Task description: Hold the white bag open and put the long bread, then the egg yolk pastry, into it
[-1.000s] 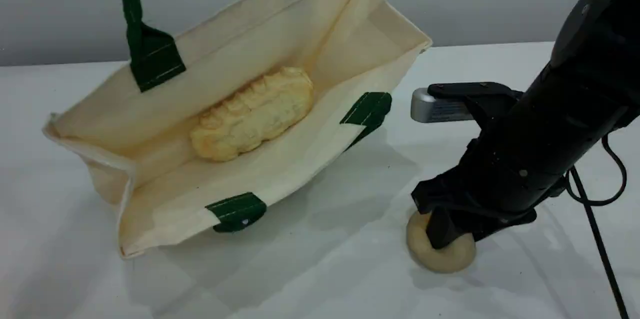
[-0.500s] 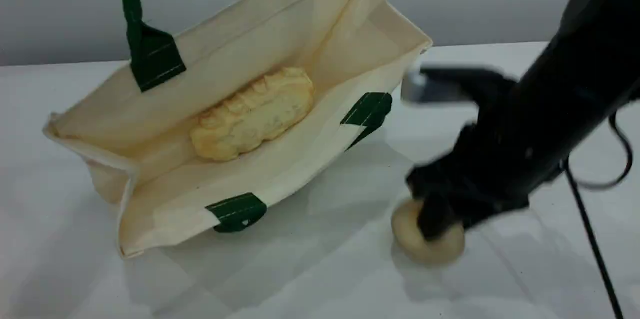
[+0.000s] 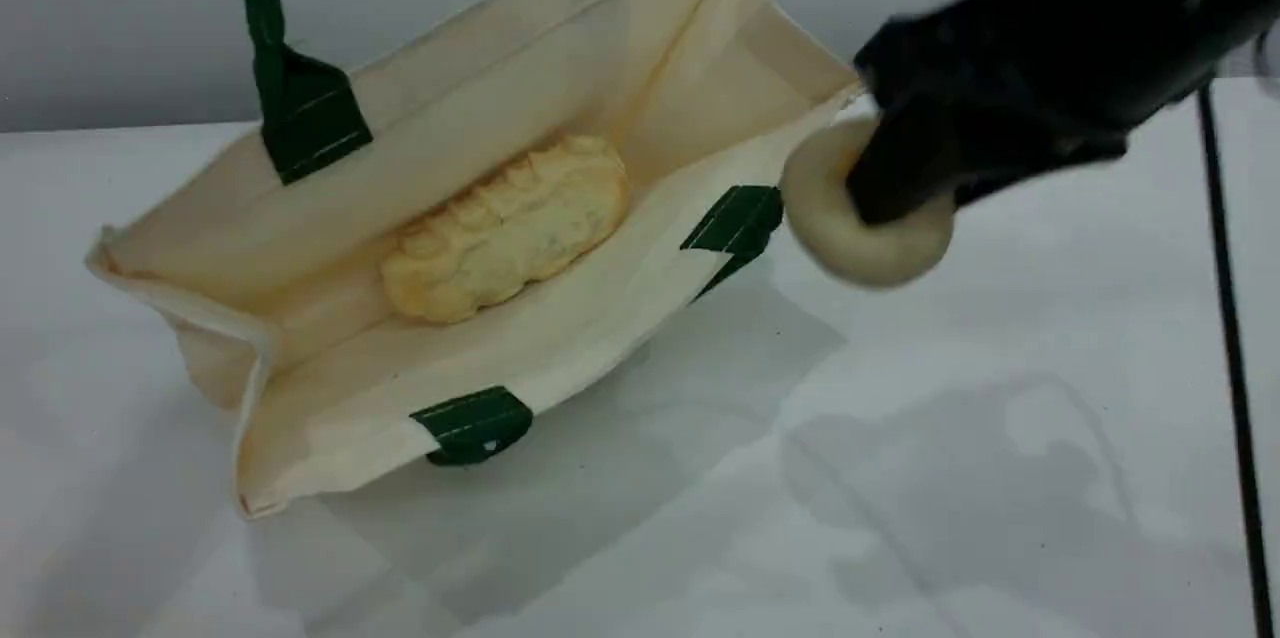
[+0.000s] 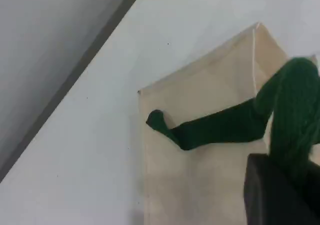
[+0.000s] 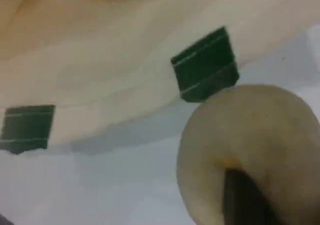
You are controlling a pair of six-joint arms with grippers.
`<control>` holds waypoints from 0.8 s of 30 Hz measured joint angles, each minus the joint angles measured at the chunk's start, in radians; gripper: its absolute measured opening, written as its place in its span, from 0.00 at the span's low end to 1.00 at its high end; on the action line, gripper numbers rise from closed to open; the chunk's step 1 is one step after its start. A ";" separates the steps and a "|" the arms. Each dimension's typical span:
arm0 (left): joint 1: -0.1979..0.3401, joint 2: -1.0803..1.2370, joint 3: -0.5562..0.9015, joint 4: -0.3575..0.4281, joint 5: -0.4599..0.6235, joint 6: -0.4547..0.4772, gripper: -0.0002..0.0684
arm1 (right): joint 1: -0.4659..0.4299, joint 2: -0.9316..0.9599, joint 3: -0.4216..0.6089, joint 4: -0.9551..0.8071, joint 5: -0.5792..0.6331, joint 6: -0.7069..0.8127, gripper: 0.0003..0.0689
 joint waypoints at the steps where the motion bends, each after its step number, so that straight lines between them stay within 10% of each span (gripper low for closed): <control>1: 0.000 0.000 0.000 0.000 0.000 0.000 0.14 | 0.000 -0.022 0.000 -0.016 0.003 0.011 0.32; 24: 0.000 0.000 0.000 -0.007 0.000 -0.006 0.14 | 0.194 -0.020 -0.108 0.073 -0.081 -0.024 0.32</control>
